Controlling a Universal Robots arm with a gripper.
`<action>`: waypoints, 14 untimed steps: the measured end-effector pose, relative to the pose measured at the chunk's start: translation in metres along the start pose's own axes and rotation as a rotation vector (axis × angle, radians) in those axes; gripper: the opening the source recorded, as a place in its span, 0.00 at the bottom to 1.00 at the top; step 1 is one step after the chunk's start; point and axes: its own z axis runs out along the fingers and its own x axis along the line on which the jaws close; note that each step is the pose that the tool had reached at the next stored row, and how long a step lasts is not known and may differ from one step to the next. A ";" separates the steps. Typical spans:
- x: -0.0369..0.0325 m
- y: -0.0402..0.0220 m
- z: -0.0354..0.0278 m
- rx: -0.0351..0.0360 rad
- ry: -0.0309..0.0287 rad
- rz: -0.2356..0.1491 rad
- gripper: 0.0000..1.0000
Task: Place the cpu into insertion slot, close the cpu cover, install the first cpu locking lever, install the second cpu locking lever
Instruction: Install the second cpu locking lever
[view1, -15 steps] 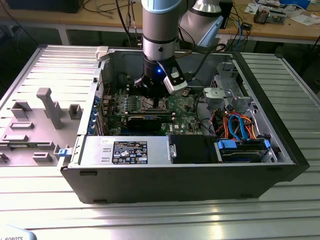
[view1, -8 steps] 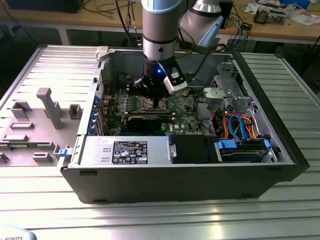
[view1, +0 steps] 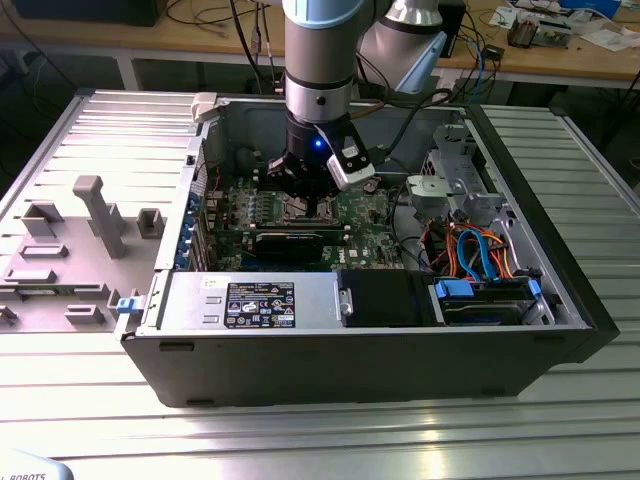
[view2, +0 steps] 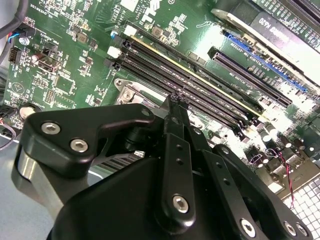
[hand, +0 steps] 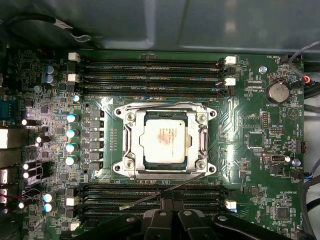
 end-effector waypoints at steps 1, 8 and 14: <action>0.0000 0.0000 0.0000 0.0000 0.0000 0.000 0.11; -0.0002 -0.0017 -0.0001 -0.0014 0.0081 0.000 0.11; -0.0002 -0.0025 -0.0001 -0.0034 0.0099 0.000 0.11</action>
